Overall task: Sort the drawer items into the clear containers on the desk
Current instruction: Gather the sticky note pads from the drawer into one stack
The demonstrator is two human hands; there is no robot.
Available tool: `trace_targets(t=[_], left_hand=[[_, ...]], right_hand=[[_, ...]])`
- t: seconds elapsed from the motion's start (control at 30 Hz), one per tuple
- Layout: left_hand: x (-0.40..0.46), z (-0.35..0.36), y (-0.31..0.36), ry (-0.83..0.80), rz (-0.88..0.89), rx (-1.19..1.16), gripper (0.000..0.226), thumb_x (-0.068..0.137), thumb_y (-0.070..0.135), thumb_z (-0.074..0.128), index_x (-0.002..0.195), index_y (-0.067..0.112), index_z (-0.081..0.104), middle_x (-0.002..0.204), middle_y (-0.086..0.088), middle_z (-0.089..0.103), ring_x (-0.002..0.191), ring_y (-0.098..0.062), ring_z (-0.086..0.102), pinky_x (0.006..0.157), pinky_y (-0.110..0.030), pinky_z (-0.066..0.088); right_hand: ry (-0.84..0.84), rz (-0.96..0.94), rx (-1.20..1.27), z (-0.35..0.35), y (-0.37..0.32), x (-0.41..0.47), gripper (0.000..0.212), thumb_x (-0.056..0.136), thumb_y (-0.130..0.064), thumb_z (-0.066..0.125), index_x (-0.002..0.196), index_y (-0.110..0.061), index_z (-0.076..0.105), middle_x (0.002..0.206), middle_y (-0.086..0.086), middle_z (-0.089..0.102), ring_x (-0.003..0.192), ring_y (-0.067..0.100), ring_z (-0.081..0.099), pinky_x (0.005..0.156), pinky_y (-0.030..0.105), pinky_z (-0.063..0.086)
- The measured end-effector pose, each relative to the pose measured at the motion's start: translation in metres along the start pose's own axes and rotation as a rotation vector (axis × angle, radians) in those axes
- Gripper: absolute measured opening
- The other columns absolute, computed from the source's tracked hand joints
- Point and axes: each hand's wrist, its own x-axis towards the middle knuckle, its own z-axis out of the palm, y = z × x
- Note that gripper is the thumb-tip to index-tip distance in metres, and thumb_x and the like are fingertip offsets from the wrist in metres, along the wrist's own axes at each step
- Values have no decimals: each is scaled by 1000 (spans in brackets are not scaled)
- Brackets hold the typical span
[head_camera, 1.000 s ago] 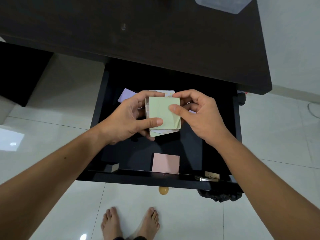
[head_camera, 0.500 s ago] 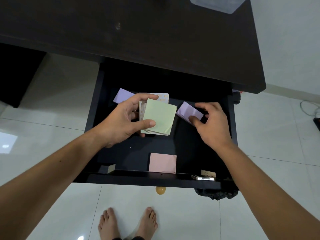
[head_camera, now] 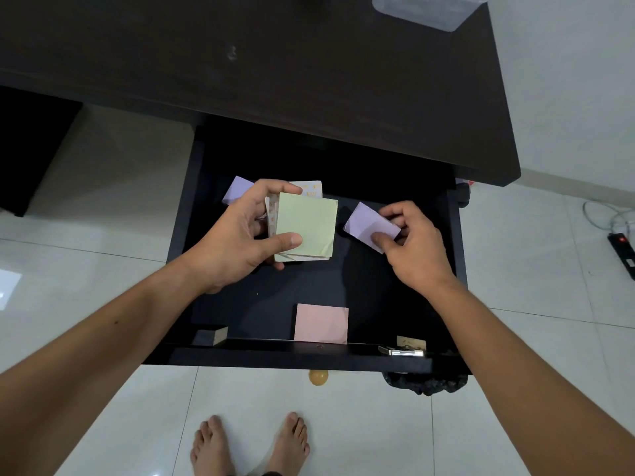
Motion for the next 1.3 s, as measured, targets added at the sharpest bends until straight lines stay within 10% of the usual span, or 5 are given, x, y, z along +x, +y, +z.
trace_targets(t=[0.33,0.67,1.03,1.3], left_hand=[[-1,0,1,-21,-17,7,56,93,-1,73,130,33,48,130,0,69,115,-21,72,67,-42,65],[-10,2,6,-148,24,-90,88,79,6,83,150,44,48,144,-5,60,120,-32,67,69,-47,64],[-29,-10,19,-40,64,-93,67,76,3,86,131,27,58,138,-1,57,119,-28,67,63,-41,63],[-66,-35,31,-47,37,-84,64,78,6,85,130,33,59,133,5,62,116,-27,66,64,-46,62]], right_hand=[[-158,-36,754,-18,-25,-22,31,101,-4,66,124,-23,73,123,12,67,99,20,70,77,33,62],[-197,-66,609,6,-53,-19,41,89,-12,82,127,-16,67,94,17,69,79,26,74,65,33,61],[-143,-143,524,27,-86,-23,30,83,-29,89,108,-24,74,89,10,73,90,36,72,80,53,64],[-176,-78,682,43,-95,-10,26,99,-43,67,103,-19,77,86,-1,72,83,17,66,74,32,57]])
